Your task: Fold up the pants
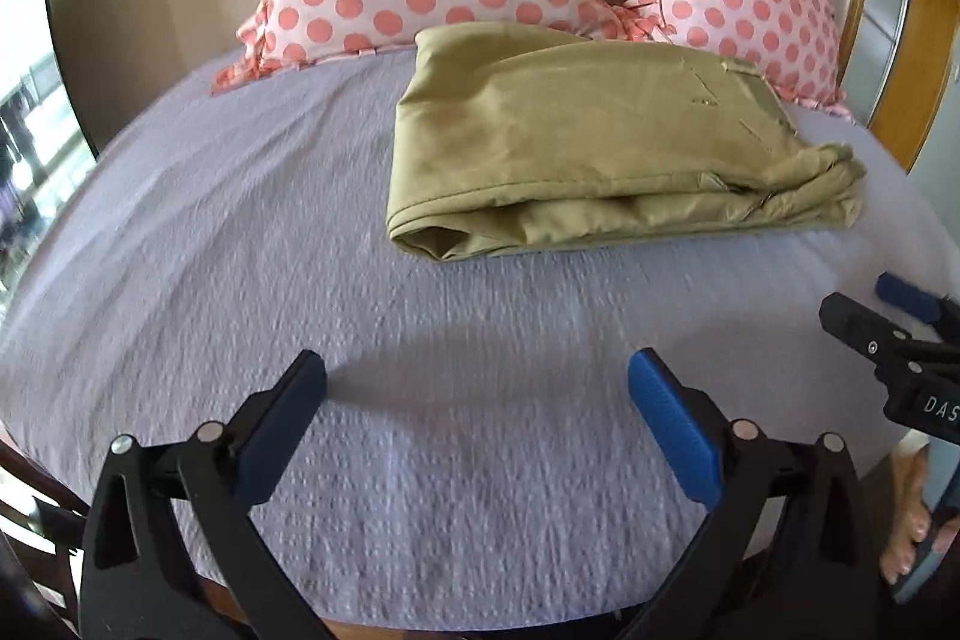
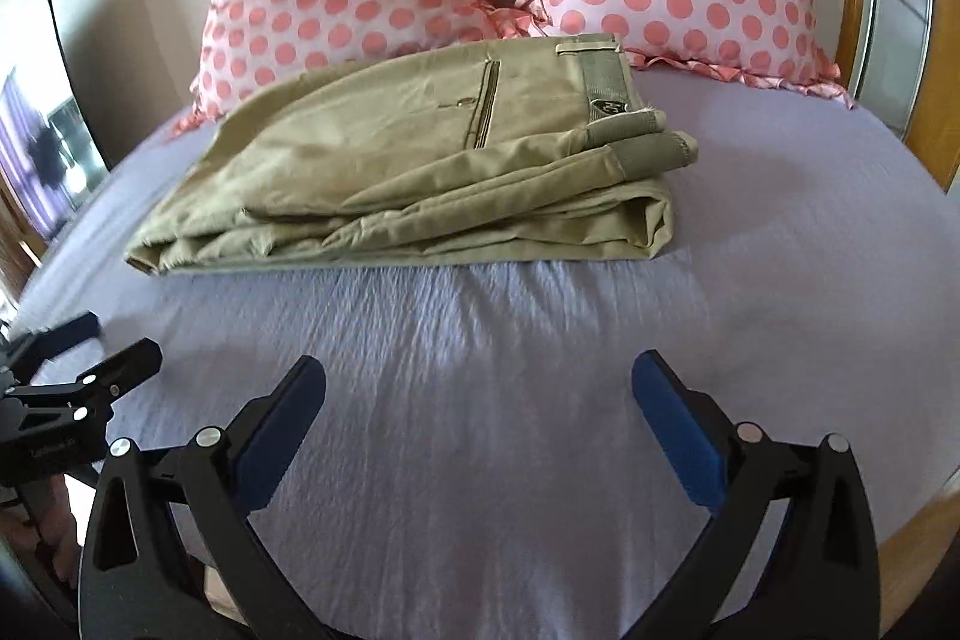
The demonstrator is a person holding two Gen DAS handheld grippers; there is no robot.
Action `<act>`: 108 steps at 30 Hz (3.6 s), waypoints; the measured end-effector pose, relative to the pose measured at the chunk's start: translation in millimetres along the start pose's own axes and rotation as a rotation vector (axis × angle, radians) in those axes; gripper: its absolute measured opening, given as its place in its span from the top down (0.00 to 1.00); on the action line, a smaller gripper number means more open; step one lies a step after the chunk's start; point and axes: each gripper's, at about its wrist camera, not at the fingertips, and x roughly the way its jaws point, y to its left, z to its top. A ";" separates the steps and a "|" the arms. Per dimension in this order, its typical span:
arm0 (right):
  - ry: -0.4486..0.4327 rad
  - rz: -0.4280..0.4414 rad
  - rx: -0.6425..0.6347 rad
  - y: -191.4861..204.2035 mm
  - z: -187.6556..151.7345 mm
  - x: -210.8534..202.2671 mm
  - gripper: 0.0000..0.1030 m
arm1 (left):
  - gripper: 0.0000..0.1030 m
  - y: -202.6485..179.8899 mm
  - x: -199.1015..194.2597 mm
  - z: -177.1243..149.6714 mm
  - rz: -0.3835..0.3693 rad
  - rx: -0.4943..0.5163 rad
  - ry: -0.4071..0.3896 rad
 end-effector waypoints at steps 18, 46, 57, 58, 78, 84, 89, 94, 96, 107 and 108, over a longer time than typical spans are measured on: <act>-0.050 -0.060 -0.033 6.7 -11.1 0.1 0.01 | 0.02 0.1 -4.2 -7.8 0.004 -0.004 -0.058; -0.049 -0.058 -0.034 6.6 -11.0 -0.1 0.01 | 0.02 -0.2 -4.5 -8.2 0.005 -0.005 -0.058; -0.049 -0.058 -0.035 6.7 -11.0 -0.1 0.01 | 0.02 -0.4 -4.4 -8.2 0.005 -0.005 -0.059; -0.049 -0.058 -0.035 6.6 -11.0 -0.1 0.01 | 0.02 -0.4 -4.4 -8.2 0.005 -0.006 -0.059; -0.048 -0.056 -0.036 6.4 -11.0 -0.1 0.01 | 0.02 -0.5 -4.3 -8.4 0.006 -0.006 -0.060; -0.048 -0.056 -0.036 6.5 -11.1 -0.1 0.01 | 0.02 -0.6 -4.1 -8.4 0.006 -0.007 -0.059; -0.047 -0.056 -0.036 6.4 -11.1 -0.1 0.01 | 0.02 -2.5 -4.9 -6.6 0.006 -0.008 -0.045; -0.048 -0.056 -0.036 6.6 -11.1 -0.2 0.01 | 0.02 -3.2 -4.3 -6.0 0.005 -0.009 -0.038; -0.047 -0.056 -0.036 6.5 -11.0 -0.3 0.01 | 0.02 -2.8 -3.2 -5.0 0.004 -0.010 -0.032; -0.049 -0.056 -0.037 6.0 -11.2 -0.4 0.01 | 0.02 -2.7 -1.7 -3.8 0.000 -0.009 -0.028; -0.049 -0.056 -0.037 6.0 -11.2 -0.5 0.01 | 0.02 -2.8 -1.9 -4.2 0.001 -0.010 -0.028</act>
